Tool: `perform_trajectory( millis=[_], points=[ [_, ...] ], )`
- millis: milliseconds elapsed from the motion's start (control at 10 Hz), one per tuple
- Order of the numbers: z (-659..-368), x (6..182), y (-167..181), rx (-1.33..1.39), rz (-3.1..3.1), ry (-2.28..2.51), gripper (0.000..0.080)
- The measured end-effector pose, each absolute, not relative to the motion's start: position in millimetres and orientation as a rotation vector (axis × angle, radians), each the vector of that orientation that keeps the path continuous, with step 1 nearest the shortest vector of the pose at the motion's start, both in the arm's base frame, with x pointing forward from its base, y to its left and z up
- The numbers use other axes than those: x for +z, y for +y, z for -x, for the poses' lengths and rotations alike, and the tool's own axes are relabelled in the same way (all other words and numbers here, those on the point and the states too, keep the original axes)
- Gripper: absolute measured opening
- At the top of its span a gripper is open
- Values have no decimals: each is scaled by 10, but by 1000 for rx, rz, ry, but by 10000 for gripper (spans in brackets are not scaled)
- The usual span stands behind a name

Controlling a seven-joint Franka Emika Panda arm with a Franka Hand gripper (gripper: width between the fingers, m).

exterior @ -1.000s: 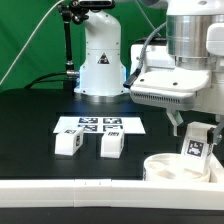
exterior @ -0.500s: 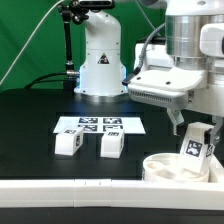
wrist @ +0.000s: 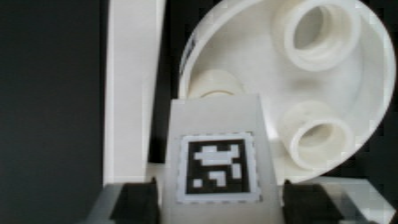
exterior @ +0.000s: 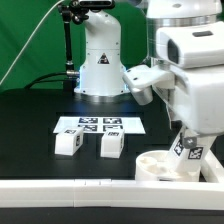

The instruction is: Assemble stool

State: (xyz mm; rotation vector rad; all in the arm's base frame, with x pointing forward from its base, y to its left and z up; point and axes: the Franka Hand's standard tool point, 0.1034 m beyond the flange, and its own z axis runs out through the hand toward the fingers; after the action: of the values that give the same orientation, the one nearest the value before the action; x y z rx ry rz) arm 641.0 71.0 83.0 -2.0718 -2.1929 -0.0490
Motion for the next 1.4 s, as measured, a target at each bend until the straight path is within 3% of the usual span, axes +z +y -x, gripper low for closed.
perform_trajectory(
  millis=[600, 900, 1400],
  points=[
    [-6413, 835, 735, -27, 2408, -1801, 334],
    [-6380, 832, 512, -62, 2587, -1297, 334],
    [-6399, 834, 508, -67, 2734, -941, 335]
  ],
)
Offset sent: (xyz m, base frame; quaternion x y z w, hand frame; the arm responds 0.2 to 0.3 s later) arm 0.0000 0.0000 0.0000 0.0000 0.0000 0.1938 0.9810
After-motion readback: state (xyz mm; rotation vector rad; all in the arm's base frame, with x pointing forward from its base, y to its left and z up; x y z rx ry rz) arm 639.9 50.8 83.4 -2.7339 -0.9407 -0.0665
